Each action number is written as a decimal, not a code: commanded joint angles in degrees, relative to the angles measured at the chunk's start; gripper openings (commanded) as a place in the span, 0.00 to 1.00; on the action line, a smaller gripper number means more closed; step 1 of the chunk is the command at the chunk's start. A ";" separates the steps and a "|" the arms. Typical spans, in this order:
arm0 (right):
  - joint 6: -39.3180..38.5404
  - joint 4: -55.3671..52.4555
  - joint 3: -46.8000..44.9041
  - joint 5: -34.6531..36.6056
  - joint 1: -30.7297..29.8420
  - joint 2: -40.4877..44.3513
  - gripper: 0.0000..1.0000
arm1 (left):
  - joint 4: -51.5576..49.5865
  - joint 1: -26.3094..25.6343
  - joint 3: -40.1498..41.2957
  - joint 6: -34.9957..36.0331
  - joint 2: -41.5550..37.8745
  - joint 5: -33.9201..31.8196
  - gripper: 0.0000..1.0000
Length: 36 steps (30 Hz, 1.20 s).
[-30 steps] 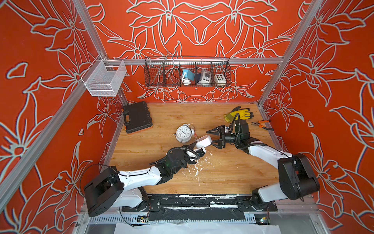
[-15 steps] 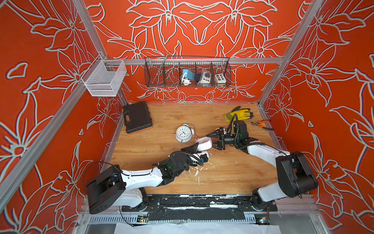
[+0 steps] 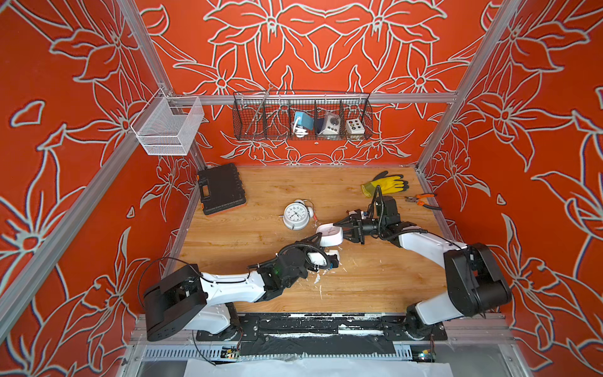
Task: Insert the battery into the alarm
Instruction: Adjust the alarm at the center of the board.
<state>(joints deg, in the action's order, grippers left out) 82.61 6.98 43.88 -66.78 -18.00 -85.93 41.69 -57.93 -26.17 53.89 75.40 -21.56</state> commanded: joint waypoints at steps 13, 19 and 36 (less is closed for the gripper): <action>-20.34 -10.57 9.01 14.50 5.11 -0.17 0.18 | 7.07 1.07 4.73 -37.62 -7.92 6.25 0.99; -24.43 -5.55 14.10 22.97 6.52 -7.44 0.16 | 9.78 2.27 8.28 -50.76 -9.72 11.43 0.99; -27.26 3.16 33.47 27.07 6.53 -33.19 0.25 | 7.13 2.78 14.13 -57.14 -12.80 12.00 0.99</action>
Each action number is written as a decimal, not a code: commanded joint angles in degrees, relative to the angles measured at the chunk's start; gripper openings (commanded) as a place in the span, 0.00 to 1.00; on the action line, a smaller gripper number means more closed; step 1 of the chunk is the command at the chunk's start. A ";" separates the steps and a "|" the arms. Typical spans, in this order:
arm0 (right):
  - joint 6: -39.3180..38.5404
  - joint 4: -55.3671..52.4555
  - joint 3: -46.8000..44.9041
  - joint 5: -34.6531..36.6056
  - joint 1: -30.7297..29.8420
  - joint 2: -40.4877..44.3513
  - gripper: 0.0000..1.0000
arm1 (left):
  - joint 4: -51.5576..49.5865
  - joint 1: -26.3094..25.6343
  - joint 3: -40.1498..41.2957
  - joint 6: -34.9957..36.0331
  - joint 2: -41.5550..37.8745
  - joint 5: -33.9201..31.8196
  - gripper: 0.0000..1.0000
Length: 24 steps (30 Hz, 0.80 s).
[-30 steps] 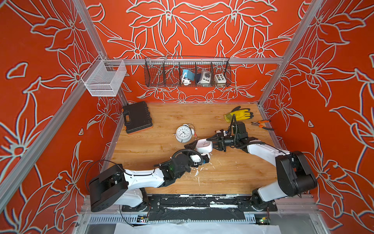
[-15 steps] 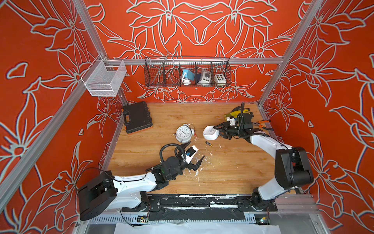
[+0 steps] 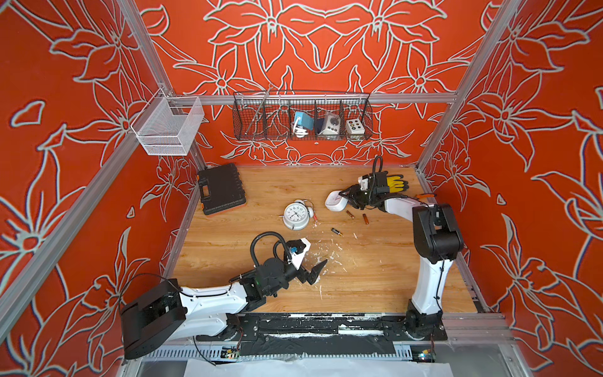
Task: Insert the battery into the alarm
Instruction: Adjust the alarm at the center of the board.
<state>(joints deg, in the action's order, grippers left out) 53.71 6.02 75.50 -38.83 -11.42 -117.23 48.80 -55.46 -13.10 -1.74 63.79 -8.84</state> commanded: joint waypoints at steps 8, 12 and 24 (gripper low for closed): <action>0.11 2.41 4.94 -0.93 0.06 -4.84 0.43 | -1.01 0.36 0.85 -0.37 -1.17 -1.17 0.99; 0.29 2.55 5.54 -1.59 0.16 -5.76 0.63 | -1.16 0.49 0.60 -0.79 -0.60 -2.08 0.99; -2.99 -1.97 6.62 0.40 1.49 -6.65 0.78 | -2.94 4.00 0.05 -5.24 -0.85 -3.20 0.99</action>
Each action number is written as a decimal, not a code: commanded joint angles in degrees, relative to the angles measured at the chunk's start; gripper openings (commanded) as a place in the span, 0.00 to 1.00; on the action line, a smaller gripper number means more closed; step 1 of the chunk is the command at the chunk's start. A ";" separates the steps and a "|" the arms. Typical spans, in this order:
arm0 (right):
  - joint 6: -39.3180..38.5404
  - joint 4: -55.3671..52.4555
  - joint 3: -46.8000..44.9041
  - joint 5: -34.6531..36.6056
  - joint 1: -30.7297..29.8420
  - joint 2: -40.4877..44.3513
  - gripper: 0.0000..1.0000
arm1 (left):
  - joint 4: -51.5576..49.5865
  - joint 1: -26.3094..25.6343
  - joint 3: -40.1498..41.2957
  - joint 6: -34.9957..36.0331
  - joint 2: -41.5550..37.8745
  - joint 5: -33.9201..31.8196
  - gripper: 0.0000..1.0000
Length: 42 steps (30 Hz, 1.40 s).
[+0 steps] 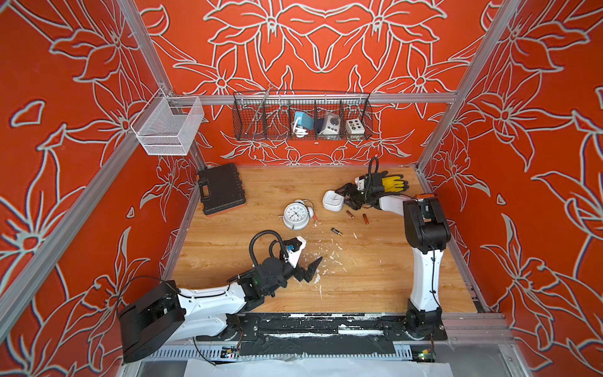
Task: Insert the battery into the alarm
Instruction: Adjust the alarm at the center of the board.
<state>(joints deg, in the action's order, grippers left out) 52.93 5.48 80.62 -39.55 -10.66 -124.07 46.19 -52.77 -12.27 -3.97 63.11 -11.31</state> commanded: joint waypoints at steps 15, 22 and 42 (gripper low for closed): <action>-12.49 -6.36 -9.99 5.25 0.51 14.97 0.87 | -19.97 18.99 -9.02 -28.28 1.01 -0.14 0.99; -14.36 -4.54 -12.10 -0.57 -4.24 17.53 0.81 | -20.44 27.11 -10.67 -34.50 6.06 9.29 0.99; -13.78 -11.29 10.98 -1.43 -13.91 -3.64 0.56 | -21.59 28.52 -8.46 -33.87 5.83 11.53 0.99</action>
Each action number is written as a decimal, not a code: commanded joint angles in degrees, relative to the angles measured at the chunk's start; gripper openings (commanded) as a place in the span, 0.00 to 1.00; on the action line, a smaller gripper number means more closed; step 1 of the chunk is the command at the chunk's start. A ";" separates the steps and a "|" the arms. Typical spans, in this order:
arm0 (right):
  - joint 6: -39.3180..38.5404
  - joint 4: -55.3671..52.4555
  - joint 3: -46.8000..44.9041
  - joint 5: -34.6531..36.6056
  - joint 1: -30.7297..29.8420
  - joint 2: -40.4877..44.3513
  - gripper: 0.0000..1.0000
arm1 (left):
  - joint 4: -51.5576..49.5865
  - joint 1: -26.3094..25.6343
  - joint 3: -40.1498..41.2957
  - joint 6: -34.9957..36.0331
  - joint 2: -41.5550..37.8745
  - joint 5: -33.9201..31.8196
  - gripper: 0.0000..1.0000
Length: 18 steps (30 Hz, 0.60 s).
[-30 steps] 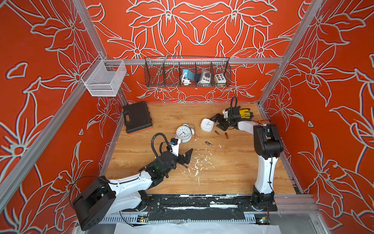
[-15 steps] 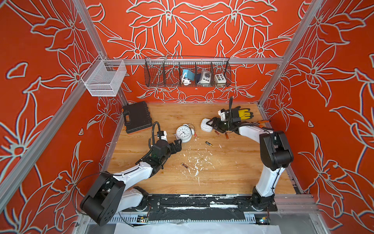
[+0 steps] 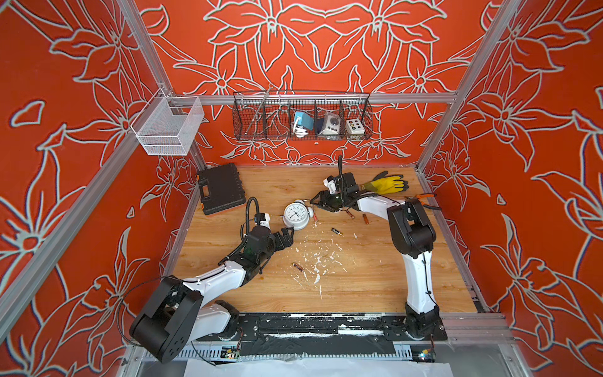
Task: Insert the battery into the alarm
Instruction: Adjust the alarm at the center of the board.
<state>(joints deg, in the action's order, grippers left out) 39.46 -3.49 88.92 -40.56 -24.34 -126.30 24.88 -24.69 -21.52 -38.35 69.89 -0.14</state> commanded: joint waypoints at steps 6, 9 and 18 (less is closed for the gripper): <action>0.10 -3.44 6.26 -1.04 -0.27 -4.78 0.48 | -0.14 0.43 0.78 1.07 -1.49 0.74 0.99; 1.04 -2.78 7.06 -2.01 -0.27 -5.78 0.45 | -0.45 0.43 0.79 1.38 -1.85 0.43 0.99; 3.89 0.35 7.77 -5.45 -0.23 -8.44 0.34 | -0.71 0.47 0.78 1.77 -1.86 0.32 0.99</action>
<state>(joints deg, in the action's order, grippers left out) 41.85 -4.03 95.94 -44.14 -24.43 -133.03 24.75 -24.69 -21.52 -37.28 68.75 0.14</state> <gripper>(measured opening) 0.343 0.988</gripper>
